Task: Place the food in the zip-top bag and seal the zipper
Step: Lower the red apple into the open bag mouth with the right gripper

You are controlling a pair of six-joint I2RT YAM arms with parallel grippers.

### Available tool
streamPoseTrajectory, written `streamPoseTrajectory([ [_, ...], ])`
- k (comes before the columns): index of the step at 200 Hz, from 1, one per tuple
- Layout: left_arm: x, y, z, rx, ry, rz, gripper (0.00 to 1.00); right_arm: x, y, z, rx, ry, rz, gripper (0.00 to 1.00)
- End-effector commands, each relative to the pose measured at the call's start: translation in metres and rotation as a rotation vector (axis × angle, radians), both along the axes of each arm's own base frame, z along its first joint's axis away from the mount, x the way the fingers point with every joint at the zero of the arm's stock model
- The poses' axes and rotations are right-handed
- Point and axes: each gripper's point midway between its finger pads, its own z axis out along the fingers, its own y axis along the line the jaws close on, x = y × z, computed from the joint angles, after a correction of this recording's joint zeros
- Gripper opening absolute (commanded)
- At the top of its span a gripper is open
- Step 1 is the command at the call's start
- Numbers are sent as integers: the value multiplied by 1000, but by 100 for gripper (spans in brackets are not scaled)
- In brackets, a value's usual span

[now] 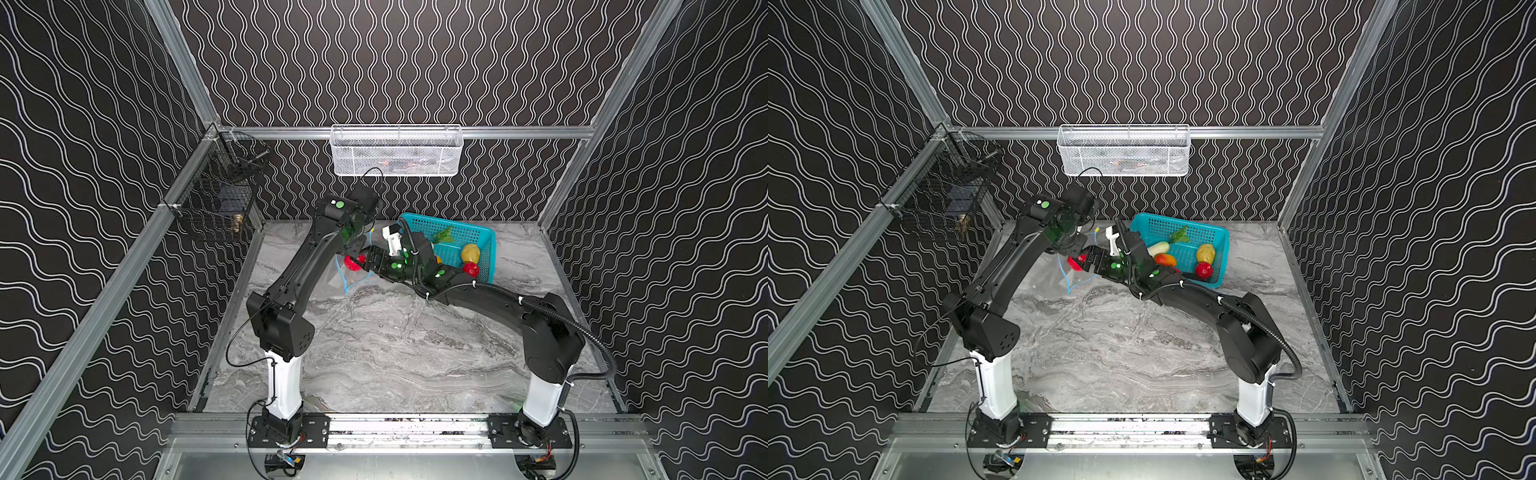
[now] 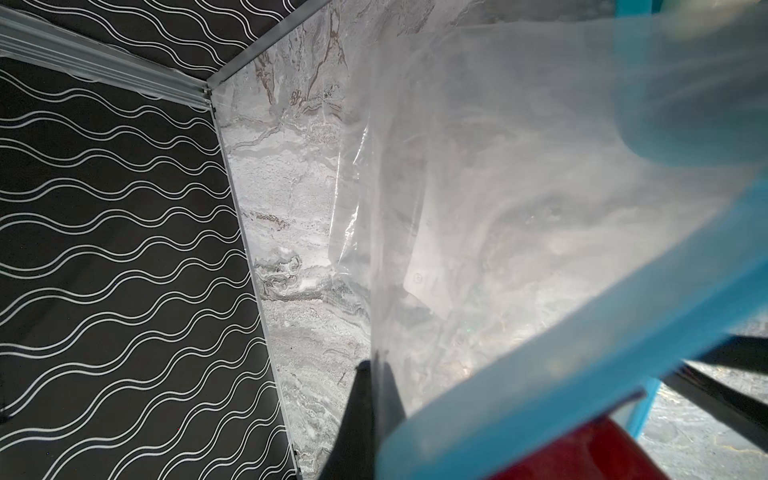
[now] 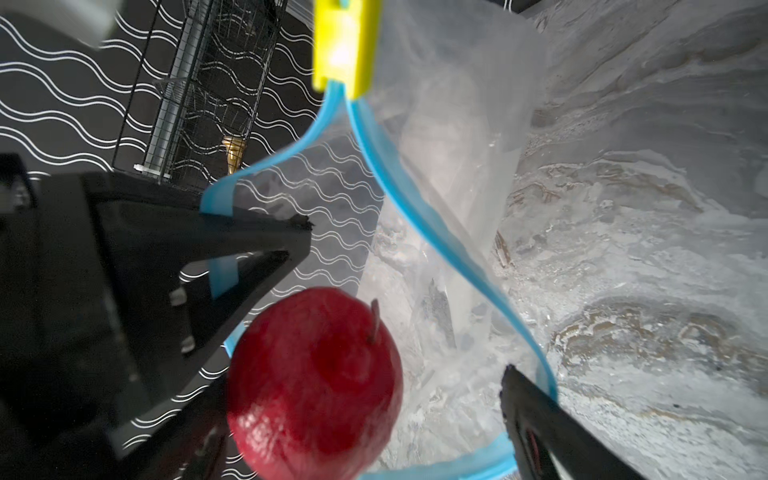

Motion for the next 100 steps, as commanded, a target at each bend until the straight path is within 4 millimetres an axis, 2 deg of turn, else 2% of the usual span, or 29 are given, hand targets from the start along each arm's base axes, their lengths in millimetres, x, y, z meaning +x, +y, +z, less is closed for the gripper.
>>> streamPoseTrajectory([
  [1,-5,-8,-6,-39,39,-15,0,-2,1,22,50,-48,3,99],
  [33,-9,-14,-3,-74,44,-39,0,-2,-2,17,24,-50,8,99],
  [100,-12,-16,-11,-65,56,-50,0,-11,-6,42,47,-103,39,99],
])
